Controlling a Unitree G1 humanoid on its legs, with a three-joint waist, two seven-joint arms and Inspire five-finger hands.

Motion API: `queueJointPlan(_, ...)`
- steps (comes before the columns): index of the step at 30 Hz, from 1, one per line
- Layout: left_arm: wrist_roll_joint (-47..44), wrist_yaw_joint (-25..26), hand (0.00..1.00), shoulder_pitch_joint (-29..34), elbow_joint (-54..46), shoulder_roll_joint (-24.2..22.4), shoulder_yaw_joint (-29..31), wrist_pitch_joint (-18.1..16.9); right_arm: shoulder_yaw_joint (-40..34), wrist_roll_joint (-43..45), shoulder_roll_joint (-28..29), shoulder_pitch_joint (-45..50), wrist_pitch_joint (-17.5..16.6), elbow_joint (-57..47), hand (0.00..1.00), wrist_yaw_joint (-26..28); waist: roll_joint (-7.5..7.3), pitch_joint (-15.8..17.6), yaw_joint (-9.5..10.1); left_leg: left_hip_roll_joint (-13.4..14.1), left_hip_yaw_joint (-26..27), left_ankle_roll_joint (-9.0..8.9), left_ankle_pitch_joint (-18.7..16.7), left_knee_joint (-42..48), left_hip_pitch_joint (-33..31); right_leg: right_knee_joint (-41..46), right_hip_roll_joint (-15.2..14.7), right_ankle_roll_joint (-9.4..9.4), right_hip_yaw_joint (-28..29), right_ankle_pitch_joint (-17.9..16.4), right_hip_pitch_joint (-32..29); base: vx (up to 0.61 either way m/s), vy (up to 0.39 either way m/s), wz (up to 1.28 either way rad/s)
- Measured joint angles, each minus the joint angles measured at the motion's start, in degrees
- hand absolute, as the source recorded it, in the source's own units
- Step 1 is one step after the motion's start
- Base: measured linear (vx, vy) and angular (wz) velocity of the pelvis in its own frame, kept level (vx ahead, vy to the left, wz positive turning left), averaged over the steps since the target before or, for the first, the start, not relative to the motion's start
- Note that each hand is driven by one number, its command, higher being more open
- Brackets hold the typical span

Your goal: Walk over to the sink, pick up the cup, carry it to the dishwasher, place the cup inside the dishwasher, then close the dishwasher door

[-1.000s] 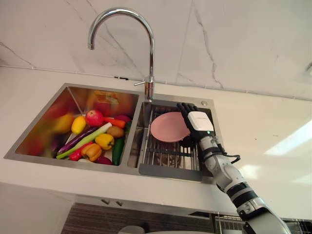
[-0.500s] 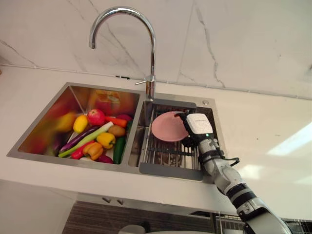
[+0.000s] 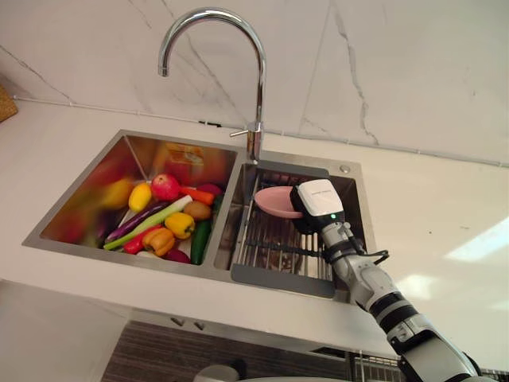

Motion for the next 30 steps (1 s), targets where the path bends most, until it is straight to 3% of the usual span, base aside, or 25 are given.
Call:
queueJointPlan(6,0.0,0.0,1.0,0.0,0.0,0.0,0.1,-0.2,0.0,0.8,-0.1,0.0,-0.8,-0.2,0.0,-0.7,0.06,0.2,-0.06,0.0,0.3,-0.44,-0.3,0.0,0.0,0.0,0.0,0.0,0.2,0.0,0.0,0.0,0.0,0.0)
queueJointPlan(9,0.0,0.0,1.0,0.1,0.0,0.0,0.1,-0.6,-0.7,5.7,-0.7,0.6,-1.2,-2.9,0.0,-1.2,0.37,0.5,-0.67,0.0,0.6,-0.51,-0.4,0.0,0.1,0.1,0.0,0.0,0.4,0.0,-0.1,0.0,0.0,-0.01)
queueJointPlan(13,-0.1,0.0,1.0,0.3,0.1,-0.5,0.2,-1.0,-7.1,15.8,-0.1,4.1,-2.6,-16.0,0.0,-5.3,1.3,1.1,-0.86,0.1,1.4,-0.6,-0.6,0.1,0.3,0.1,0.0,0.0,1.2,0.0,-0.2,0.0,0.005,-0.1)
queueJointPlan(16,-0.1,0.0,1.0,0.4,1.5,-0.7,0.7,-1.4,-14.4,20.7,1.3,4.8,-3.8,-26.8,0.0,-10.4,1.5,1.1,-0.83,0.4,3.3,0.47,-1.4,0.7,0.6,0.0,0.4,-0.04,3.2,0.0,-0.3,0.01,0.019,-0.33)
queueJointPlan(20,-0.1,0.5,1.0,0.9,3.4,-1.1,1.1,-1.9,-23.2,24.6,2.0,5.3,-5.5,-39.8,0.0,-17.9,1.49,1.0,-2.65,0.7,7.0,0.03,-2.7,1.4,1.6,-0.3,0.7,-0.12,6.6,0.1,-0.3,0.03,0.016,-0.4)
queueJointPlan(24,-0.1,1.6,1.0,0.9,5.0,-1.2,1.0,-2.1,-28.6,26.6,2.4,8.4,-5.6,-44.3,0.0,-21.8,1.5,-0.6,-3.97,1.3,10.7,0.19,-4.1,1.9,2.4,-1.2,1.7,-0.48,10.2,0.6,-0.4,0.03,0.0,-0.52)
queueJointPlan(30,-0.1,3.1,1.0,0.8,5.6,-0.9,-0.2,-2.2,-38.6,27.2,2.3,18.1,-2.2,-47.4,0.0,-22.6,1.44,-1.9,-6.82,2.6,16.1,0.19,-6.0,3.3,2.3,-0.7,3.2,-0.99,15.6,0.9,-2.5,0.01,-0.012,-0.5)
